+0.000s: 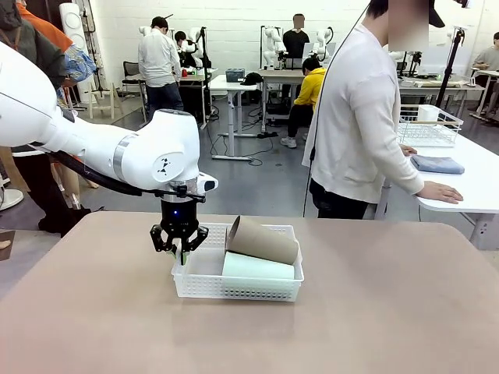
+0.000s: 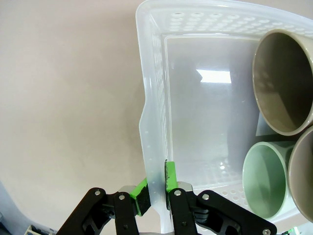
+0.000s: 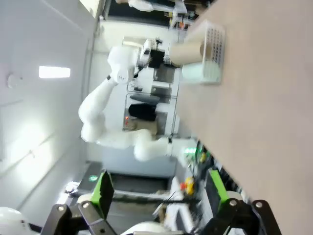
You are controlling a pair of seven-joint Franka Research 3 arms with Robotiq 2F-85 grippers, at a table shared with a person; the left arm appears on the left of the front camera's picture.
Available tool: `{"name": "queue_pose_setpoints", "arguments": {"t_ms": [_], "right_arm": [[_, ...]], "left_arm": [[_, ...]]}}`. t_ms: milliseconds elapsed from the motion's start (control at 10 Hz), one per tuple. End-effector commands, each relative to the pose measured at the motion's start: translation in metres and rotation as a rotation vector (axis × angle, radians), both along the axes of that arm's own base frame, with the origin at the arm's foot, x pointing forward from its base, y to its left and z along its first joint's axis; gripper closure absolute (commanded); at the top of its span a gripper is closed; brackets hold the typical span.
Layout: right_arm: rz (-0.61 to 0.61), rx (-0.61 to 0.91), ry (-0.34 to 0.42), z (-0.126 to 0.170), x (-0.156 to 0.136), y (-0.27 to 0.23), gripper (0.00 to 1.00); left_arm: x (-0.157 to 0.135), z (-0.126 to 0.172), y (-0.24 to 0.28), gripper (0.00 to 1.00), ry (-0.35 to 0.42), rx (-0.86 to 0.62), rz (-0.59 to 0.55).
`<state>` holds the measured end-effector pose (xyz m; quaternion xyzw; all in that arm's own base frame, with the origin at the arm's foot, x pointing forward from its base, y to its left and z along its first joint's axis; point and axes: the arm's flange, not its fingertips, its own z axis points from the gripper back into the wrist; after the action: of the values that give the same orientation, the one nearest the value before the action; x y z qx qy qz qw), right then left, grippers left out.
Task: Clean and organize the cups into the basket.
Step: Move the Organizing basket back to the left side of the table.
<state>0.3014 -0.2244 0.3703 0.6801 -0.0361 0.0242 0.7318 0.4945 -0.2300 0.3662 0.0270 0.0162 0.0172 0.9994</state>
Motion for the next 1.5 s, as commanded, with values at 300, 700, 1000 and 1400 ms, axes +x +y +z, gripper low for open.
{"name": "queue_pose_setpoints", "arguments": {"t_ms": [300, 700, 1000, 1400], "right_arm": [[0.000, 0.000, 0.000, 0.000, 0.000, 0.000, 0.00], [0.000, 0.000, 0.000, 0.000, 0.000, 0.000, 0.00], [0.000, 0.000, 0.000, 0.000, 0.000, 0.000, 0.00], [0.000, 0.000, 0.000, 0.000, 0.000, 0.000, 0.00]], "left_arm": [[0.000, 0.001, 0.001, 1.00, -0.009, 0.000, -0.010], [-0.001, 0.009, 0.024, 0.94, -0.042, 0.000, -0.025], [-0.009, 0.013, 0.140, 0.94, -0.070, 0.061, -0.161], [-0.039, 0.004, 0.262, 0.94, -0.108, 0.068, -0.115]]}}
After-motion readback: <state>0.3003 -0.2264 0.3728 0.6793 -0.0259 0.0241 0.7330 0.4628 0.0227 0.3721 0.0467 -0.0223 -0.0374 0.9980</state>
